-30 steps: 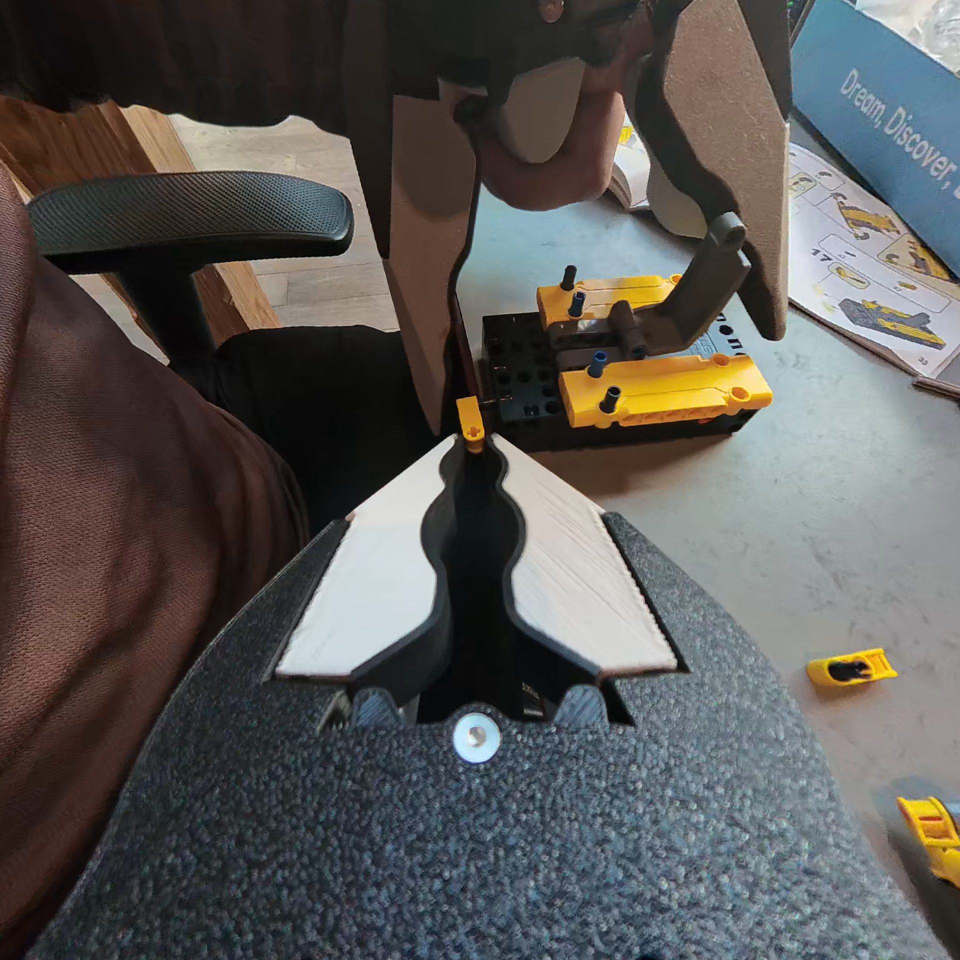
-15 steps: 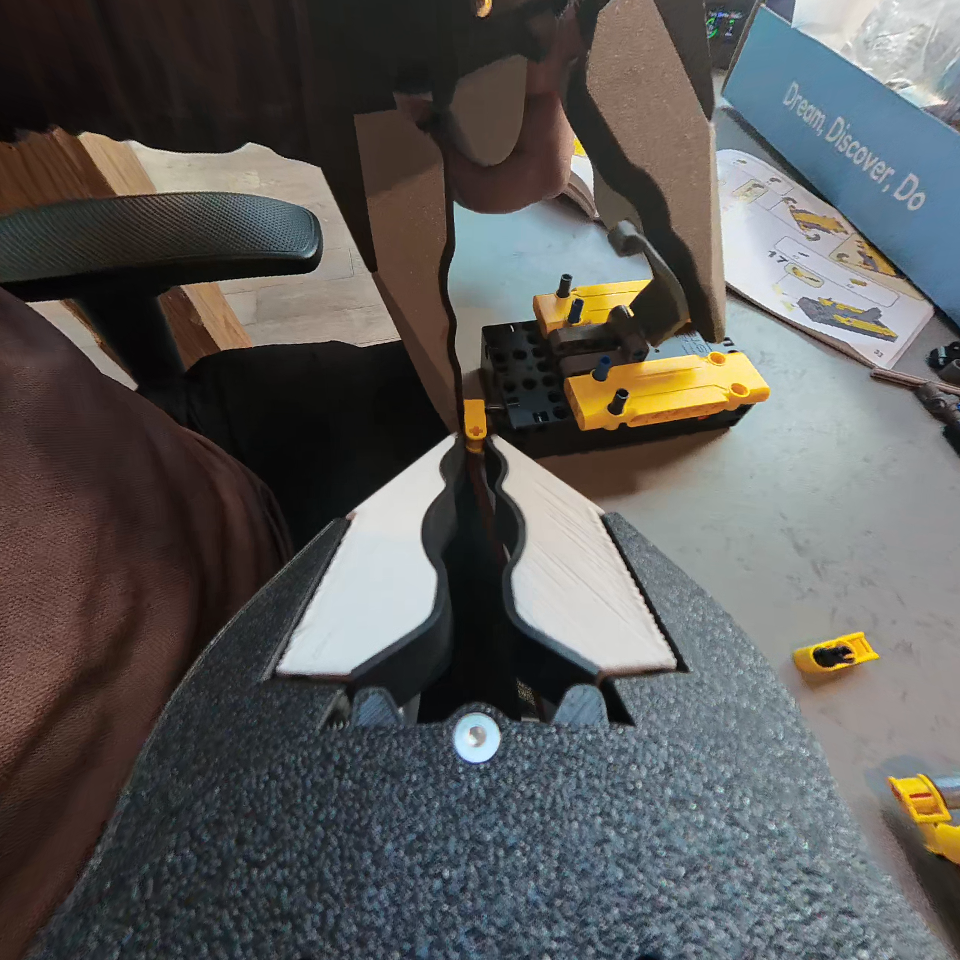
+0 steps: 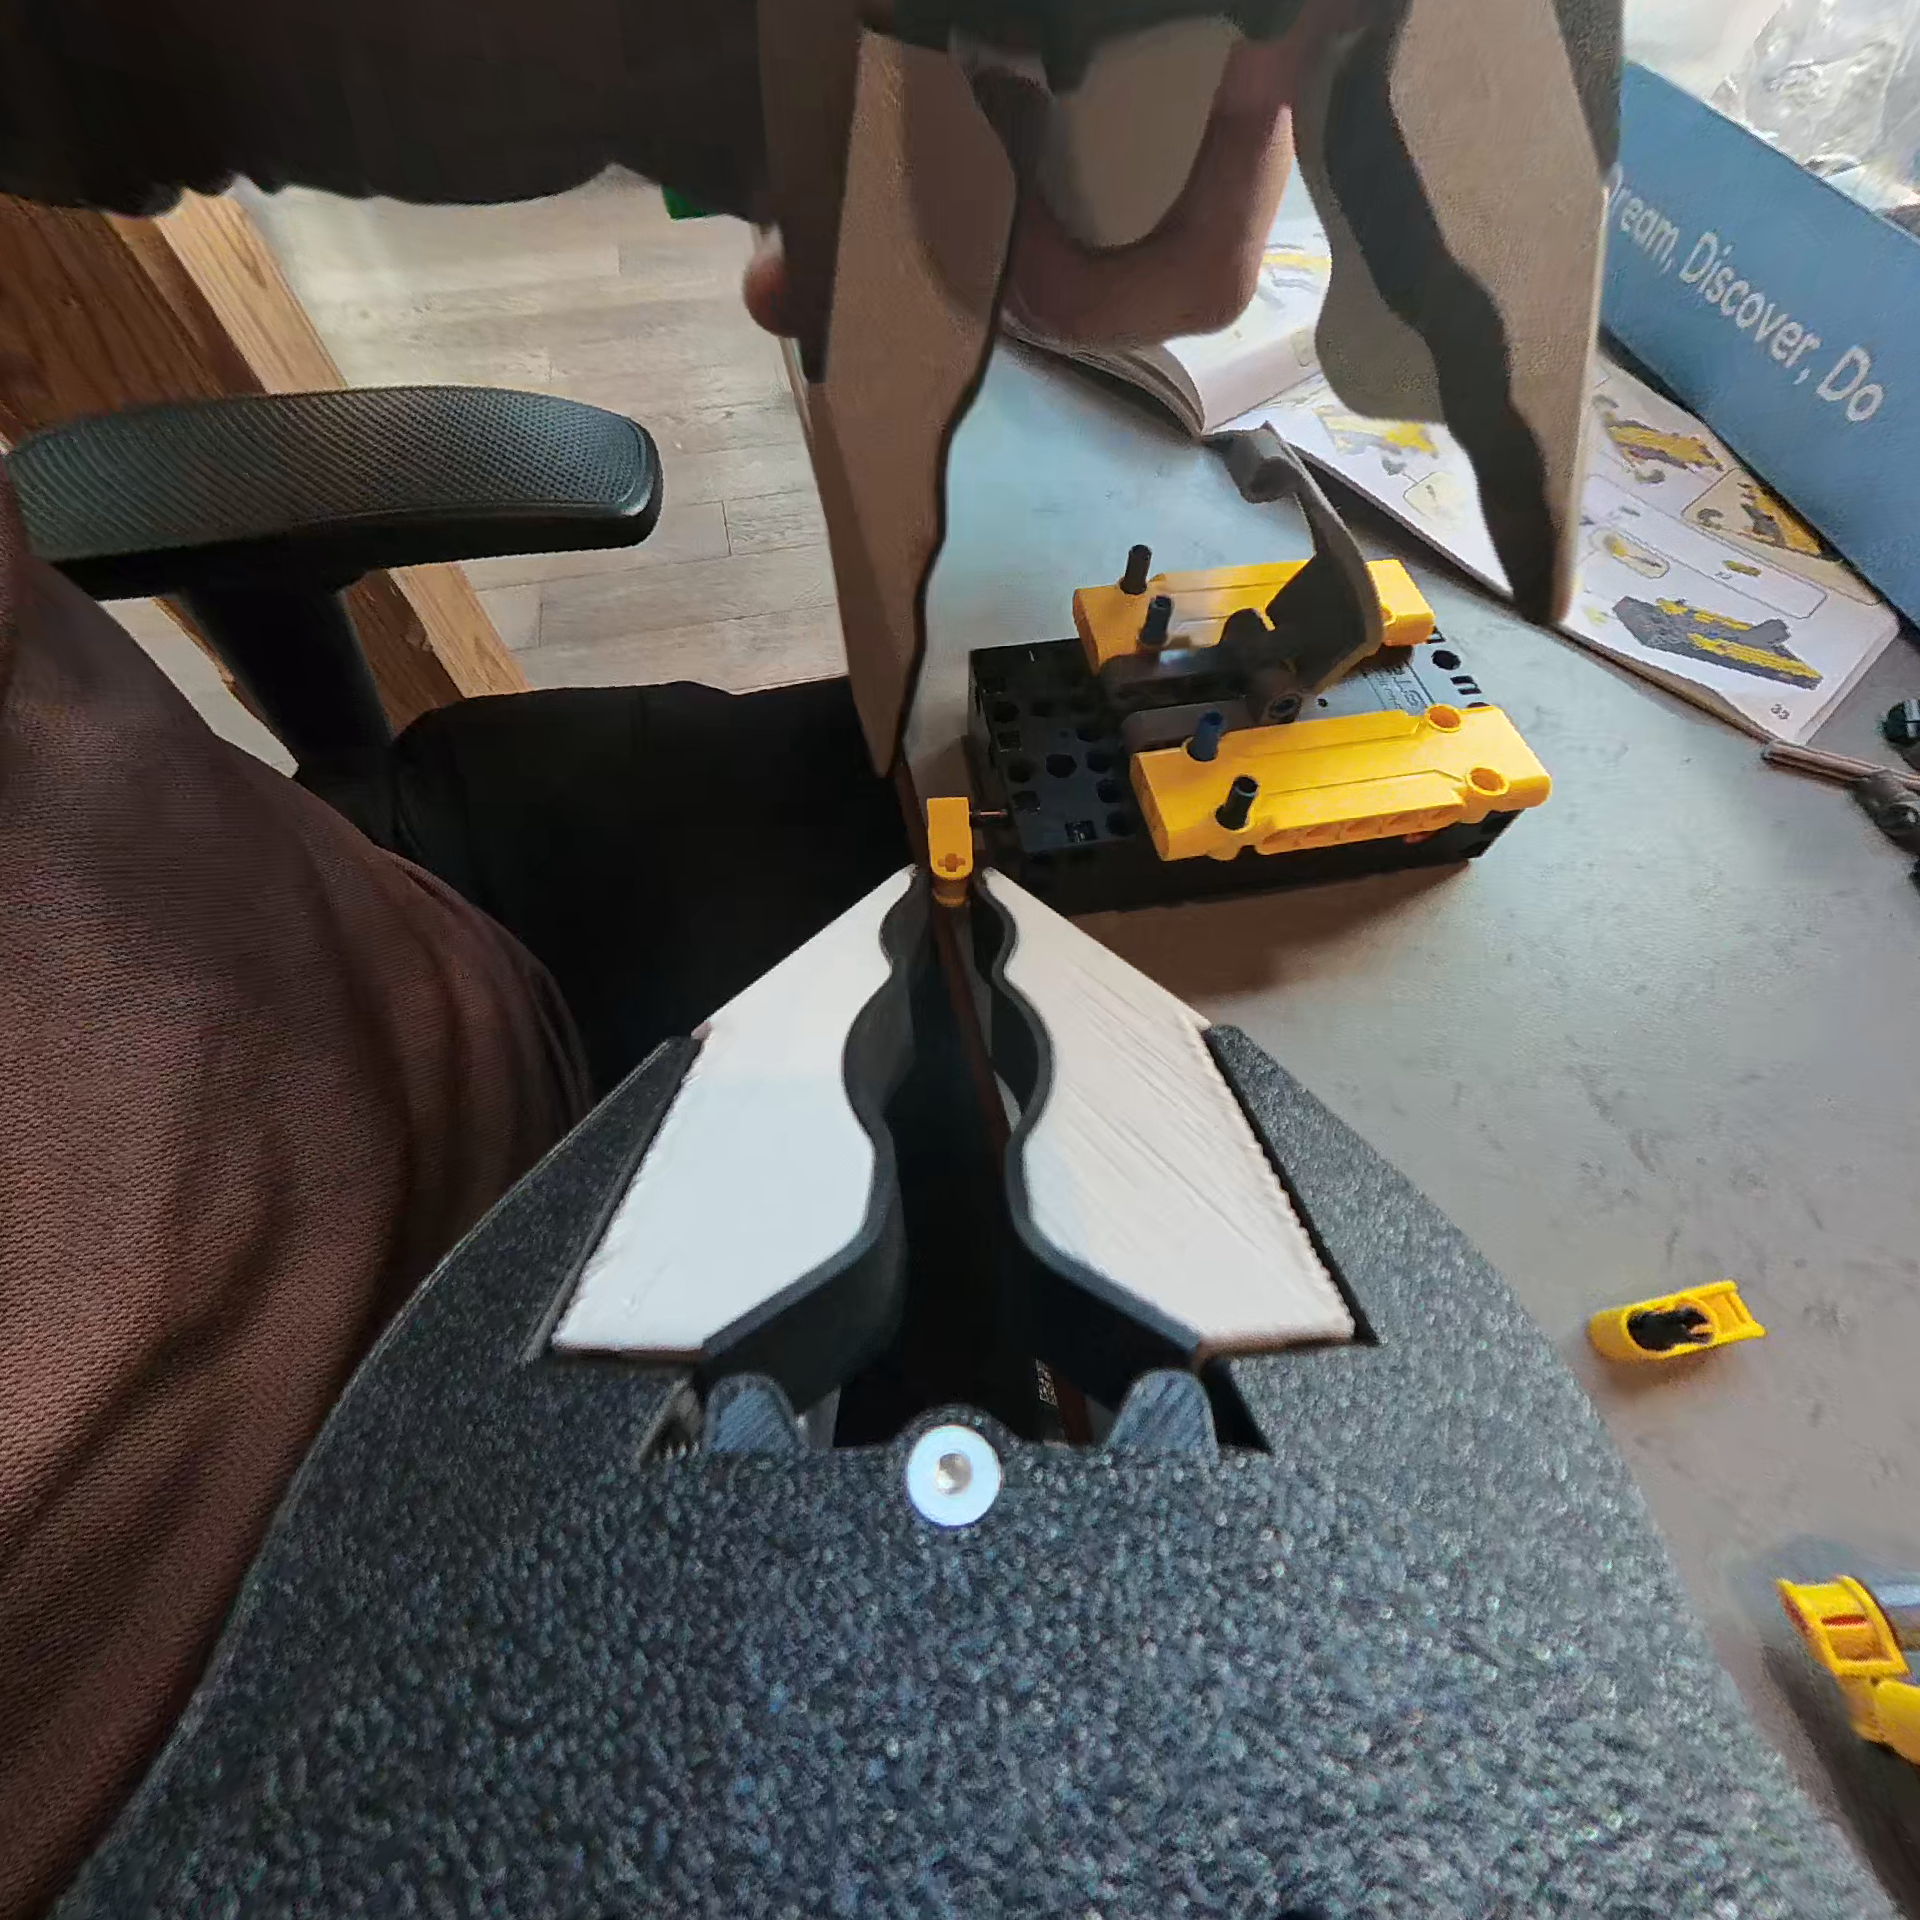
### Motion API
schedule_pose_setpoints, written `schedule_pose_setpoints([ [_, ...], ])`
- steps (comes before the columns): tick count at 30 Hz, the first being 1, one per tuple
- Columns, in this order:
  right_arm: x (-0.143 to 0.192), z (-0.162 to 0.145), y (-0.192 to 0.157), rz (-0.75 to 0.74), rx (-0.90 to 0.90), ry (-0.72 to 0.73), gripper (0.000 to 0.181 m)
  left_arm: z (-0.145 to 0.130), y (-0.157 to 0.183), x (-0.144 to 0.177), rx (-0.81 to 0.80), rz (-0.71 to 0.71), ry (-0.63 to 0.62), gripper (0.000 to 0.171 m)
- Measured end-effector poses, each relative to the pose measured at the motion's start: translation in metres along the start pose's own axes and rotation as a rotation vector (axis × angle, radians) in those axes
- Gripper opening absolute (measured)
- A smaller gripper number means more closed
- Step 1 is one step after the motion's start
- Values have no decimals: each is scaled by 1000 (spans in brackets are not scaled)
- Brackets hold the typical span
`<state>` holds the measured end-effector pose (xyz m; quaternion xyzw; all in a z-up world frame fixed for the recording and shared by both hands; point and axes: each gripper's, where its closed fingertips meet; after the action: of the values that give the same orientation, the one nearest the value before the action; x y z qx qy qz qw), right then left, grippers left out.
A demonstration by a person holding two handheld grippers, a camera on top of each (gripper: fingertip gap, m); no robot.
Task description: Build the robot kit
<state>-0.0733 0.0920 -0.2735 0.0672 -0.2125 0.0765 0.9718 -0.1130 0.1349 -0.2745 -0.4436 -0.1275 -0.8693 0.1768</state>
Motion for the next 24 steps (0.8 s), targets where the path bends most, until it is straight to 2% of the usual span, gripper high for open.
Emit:
schedule_pose_setpoints([
  [8,-1,0,1,-14,11,-3,3,-7,-6,-17,-18,-48,-101,124],
  [14,-2,0,1,-19,13,-3,3,-13,-6,-29,-30,-34,-113,141],
  [19,-2,0,1,-20,20,2,3,-11,-6,-30,-21,-26,-89,142],
  [24,-3,0,1,-31,30,-4,3,-6,-1,-30,26,-52,-24,151],
])
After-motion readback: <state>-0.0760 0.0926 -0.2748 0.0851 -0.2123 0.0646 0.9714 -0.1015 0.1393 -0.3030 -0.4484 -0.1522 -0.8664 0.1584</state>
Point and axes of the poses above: each gripper's, where its closed fingertips meet, x back along the fingers, z out of its top, y = z × x across the jaws, and after that the axes turned 13 degrees about -z, right-handed
